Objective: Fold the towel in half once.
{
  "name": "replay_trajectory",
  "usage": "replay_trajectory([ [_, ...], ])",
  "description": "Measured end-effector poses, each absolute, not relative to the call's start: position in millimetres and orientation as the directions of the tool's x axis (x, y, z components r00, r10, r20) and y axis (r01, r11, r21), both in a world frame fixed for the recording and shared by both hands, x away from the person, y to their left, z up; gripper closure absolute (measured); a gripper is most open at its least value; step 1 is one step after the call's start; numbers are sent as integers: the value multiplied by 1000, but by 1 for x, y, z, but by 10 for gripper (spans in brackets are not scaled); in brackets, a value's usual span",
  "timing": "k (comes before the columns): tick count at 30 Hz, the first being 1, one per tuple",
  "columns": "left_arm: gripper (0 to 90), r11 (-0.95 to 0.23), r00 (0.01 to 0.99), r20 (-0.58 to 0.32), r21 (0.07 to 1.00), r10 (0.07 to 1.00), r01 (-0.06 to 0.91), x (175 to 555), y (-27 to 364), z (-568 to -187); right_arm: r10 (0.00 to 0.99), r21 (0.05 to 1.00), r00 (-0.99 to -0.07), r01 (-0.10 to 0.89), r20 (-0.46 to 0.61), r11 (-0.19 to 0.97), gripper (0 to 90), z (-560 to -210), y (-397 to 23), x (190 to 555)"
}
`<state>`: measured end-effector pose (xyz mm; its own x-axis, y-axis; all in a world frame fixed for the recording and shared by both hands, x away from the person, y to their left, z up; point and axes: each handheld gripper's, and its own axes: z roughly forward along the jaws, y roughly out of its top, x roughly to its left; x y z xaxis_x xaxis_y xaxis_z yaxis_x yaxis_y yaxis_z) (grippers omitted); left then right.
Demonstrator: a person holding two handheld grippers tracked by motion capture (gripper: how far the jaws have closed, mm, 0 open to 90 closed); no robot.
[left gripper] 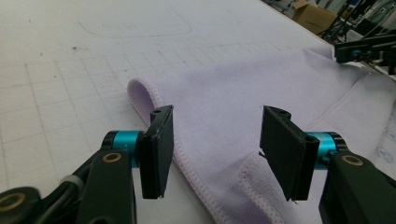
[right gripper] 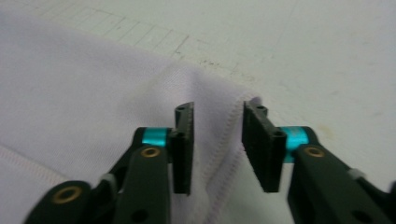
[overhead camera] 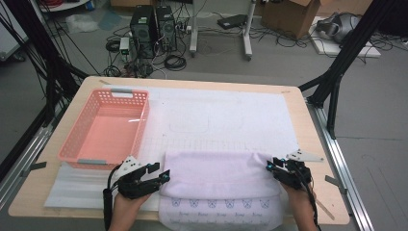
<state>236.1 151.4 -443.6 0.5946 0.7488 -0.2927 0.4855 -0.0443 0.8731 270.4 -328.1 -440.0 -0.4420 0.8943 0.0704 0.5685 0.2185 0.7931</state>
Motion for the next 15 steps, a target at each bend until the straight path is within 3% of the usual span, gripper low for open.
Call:
replay_trajectory([
  [3, 451, -47, 602, -293, 874, 743, 484, 236, 149, -443, 886, 761, -460, 592, 49, 266, 671, -449, -320, 284],
  [5, 452, -36, 603, -305, 873, 737, 486, 237, 149, -443, 878, 759, -475, 594, 61, 268, 845, -448, -321, 289],
  [6, 452, -39, 605, -300, 875, 737, 482, 237, 148, -442, 874, 757, -482, 592, 56, 278, 863, -447, -323, 290],
  [8, 452, -38, 605, -302, 875, 737, 483, 238, 149, -442, 889, 759, -458, 581, 5, 295, 871, -445, -327, 291],
  [11, 450, -37, 597, -302, 872, 743, 488, 238, 150, -443, 917, 784, -397, 581, 40, 217, 875, -445, -340, 287],
  [15, 437, -49, 597, -291, 872, 748, 487, 244, 148, -442, 913, 802, -407, 554, 28, 223, 799, -447, -342, 276],
])
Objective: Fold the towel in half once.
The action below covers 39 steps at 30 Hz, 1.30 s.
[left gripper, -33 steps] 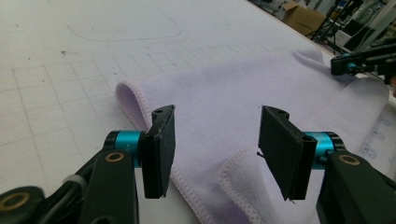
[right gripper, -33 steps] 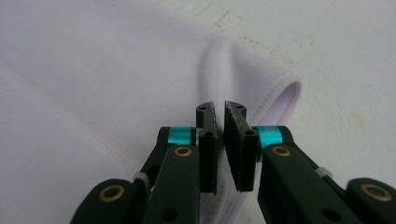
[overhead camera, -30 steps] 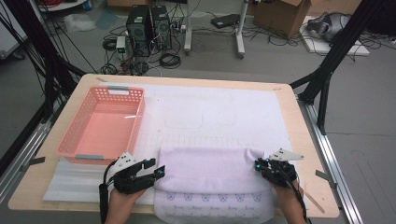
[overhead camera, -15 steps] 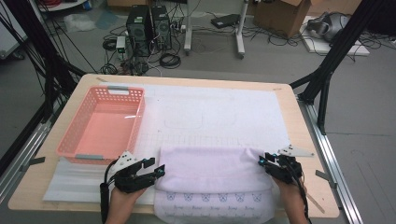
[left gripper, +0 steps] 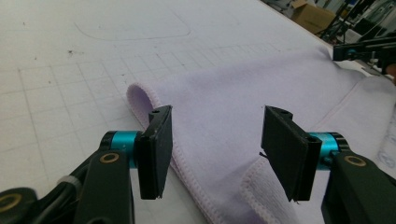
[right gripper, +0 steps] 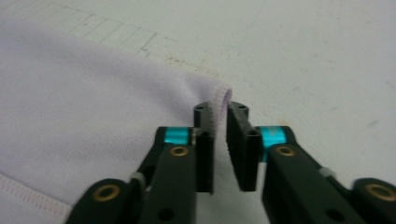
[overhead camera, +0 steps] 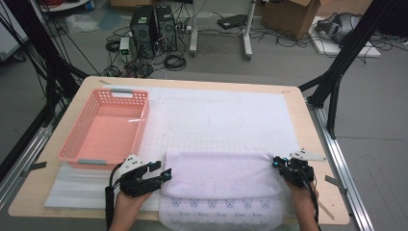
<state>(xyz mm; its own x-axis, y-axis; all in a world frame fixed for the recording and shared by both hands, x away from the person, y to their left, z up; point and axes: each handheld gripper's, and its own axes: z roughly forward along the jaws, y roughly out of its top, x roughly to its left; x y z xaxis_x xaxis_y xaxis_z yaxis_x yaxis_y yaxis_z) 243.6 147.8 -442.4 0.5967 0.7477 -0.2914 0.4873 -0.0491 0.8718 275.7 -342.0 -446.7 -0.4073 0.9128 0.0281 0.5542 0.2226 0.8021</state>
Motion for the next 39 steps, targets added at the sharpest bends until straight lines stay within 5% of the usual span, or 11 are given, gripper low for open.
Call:
replay_trajectory([
  [7, 422, -98, 563, -272, 837, 780, 539, 266, 142, -440, 901, 813, -417, 562, 119, 152, 593, -437, -351, 266],
  [17, 388, -203, 519, -197, 762, 831, 615, 298, 116, -448, 873, 768, -481, 587, 76, 257, 505, -440, -333, 258],
  [24, 364, -311, 550, -43, 786, 834, 534, 291, 101, -452, 869, 719, -493, 618, 39, 319, 606, -444, -327, 261],
  [28, 584, -324, 590, -62, 787, 805, 526, 292, 98, -451, 842, 704, -534, 628, 77, 334, 798, -442, -327, 264],
  [31, 838, -324, 611, -82, 789, 788, 523, 289, 94, -451, 840, 701, -536, 632, 85, 332, 827, -442, -327, 265],
  [34, 850, -271, 591, -160, 775, 791, 571, 294, 99, -450, 834, 716, -538, 630, 124, 300, 841, -445, -332, 265],
  [39, 856, -230, 570, -169, 796, 804, 560, 303, 100, -446, 841, 746, -534, 593, 83, 303, 854, -442, -332, 271],
])
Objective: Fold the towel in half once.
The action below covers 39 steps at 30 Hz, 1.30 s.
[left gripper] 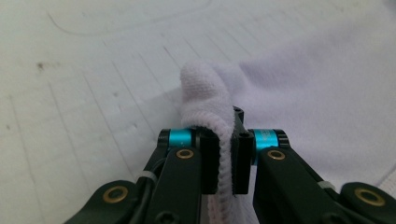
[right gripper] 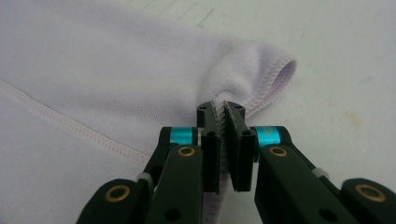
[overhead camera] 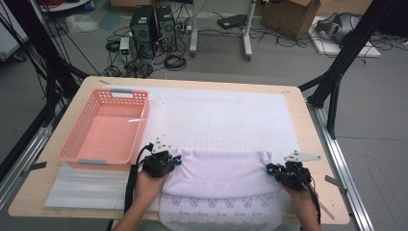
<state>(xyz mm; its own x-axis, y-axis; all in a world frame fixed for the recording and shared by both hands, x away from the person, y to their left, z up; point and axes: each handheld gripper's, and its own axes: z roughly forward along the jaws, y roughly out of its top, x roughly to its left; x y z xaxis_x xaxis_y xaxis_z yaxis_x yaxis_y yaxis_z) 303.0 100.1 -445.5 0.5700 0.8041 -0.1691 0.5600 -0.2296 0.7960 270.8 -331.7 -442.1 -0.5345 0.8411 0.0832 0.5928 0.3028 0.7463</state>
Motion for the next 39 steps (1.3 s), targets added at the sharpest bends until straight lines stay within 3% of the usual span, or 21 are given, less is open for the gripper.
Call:
replay_trajectory([
  [17, 855, -154, 504, -186, 815, 843, 558, 385, 92, -420, 888, 782, -455, 578, 71, 234, 854, -432, -341, 333],
  [23, 854, -87, 468, -228, 824, 854, 560, 397, 97, -421, 889, 784, -453, 574, 65, 235, 853, -428, -339, 355],
  [33, 853, -86, 432, -203, 824, 879, 561, 418, 103, -433, 892, 773, -451, 579, 39, 259, 862, -428, -327, 393],
  [39, 852, -83, 427, -209, 816, 880, 572, 424, 103, -443, 903, 773, -421, 600, 88, 205, 862, -436, -329, 406],
])
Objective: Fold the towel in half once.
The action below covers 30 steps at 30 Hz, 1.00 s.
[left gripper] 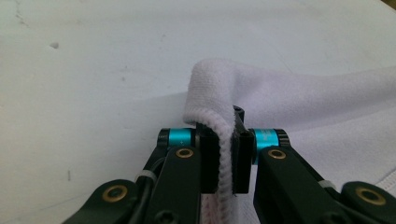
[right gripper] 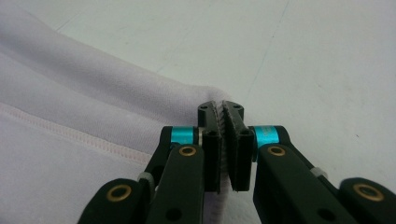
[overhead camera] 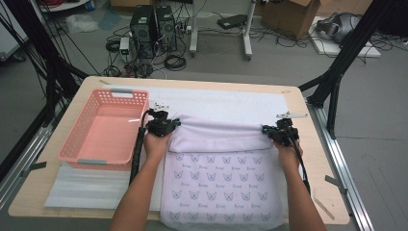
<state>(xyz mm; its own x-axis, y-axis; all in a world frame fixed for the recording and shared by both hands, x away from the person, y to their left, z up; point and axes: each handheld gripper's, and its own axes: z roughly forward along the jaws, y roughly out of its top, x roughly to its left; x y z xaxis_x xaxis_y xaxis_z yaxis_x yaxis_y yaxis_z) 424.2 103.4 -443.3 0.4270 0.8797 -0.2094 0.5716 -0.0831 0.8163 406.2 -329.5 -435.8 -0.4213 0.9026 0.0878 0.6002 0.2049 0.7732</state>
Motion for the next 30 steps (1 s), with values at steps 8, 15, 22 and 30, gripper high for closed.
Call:
replay_trajectory([
  [8, 622, -120, 505, -188, 848, 842, 516, 414, 105, -431, 908, 774, -407, 605, 97, 188, 611, -431, -331, 400],
  [15, 692, -150, 559, -184, 855, 808, 497, 400, 105, -432, 895, 767, -437, 605, 92, 216, 532, -423, -335, 390],
  [22, 608, -180, 568, -203, 819, 798, 545, 394, 104, -432, 873, 753, -467, 623, 139, 213, 571, -423, -347, 383],
  [30, 606, -182, 588, -190, 838, 786, 514, 374, 108, -428, 863, 736, -492, 625, 113, 261, 635, -426, -342, 375],
])
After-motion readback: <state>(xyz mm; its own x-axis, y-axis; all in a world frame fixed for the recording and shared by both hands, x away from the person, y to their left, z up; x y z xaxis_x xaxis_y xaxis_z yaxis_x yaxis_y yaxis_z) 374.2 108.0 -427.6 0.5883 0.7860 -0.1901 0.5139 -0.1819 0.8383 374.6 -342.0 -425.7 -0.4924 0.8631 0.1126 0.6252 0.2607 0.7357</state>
